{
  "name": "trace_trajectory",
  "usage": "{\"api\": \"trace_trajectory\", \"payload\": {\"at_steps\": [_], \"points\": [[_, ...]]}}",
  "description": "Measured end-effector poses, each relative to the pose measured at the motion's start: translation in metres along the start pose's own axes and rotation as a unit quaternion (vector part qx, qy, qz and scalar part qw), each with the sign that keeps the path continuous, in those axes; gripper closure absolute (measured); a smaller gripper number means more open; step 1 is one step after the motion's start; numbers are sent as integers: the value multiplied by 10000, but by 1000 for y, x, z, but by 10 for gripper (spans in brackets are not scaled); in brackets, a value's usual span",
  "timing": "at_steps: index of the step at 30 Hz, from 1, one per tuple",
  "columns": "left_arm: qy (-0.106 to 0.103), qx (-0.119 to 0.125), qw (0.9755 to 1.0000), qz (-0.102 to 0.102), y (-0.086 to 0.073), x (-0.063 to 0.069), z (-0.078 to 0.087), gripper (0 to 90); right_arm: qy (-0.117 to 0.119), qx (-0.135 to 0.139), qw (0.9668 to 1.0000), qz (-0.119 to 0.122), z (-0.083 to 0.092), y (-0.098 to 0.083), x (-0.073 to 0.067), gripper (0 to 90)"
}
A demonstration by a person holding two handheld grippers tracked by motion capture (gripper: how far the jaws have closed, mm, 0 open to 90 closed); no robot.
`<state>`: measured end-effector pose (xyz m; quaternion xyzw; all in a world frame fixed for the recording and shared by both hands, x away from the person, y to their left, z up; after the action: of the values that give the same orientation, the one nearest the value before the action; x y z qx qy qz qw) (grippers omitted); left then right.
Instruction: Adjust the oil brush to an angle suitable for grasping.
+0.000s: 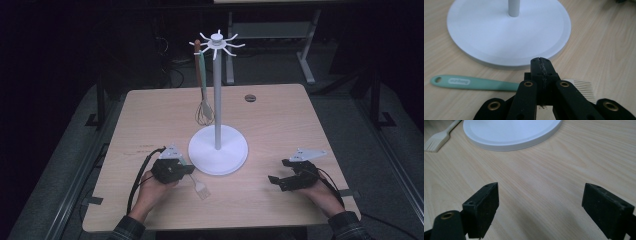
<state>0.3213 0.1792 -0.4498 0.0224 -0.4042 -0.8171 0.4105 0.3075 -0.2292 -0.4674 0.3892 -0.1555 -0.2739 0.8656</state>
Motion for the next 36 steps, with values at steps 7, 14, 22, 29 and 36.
{"api": "trace_trajectory", "payload": {"at_steps": [7,14,22,29,36], "points": [[-42,-271,9996,-71,-6,7,-17,899,10,-27,10000,2,0,0,-1,137],[-48,-445,9989,-108,-8,12,-26,899,-13,-25,10000,-13,0,0,0,138],[15,-590,9983,-20,-11,11,-23,899,-20,-11,10000,-4,0,0,1,139],[130,-695,9975,-31,-15,11,-16,899,-22,-12,10000,-25,1,-1,1,139],[199,-682,9974,113,-22,10,-8,899,-19,-8,10000,-49,0,-2,2,139]]}}
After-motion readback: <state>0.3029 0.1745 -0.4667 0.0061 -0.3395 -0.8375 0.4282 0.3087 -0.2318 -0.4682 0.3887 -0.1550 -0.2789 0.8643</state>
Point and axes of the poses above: each handheld gripper's, and its own axes: z roughly backward along the jaws, y roughly out of its top, x roughly to its right, the point moved 1 cm from there along -z, roughly forward along the jaws, and after that the axes turned 14 degrees about z, right-handed, at the moved point
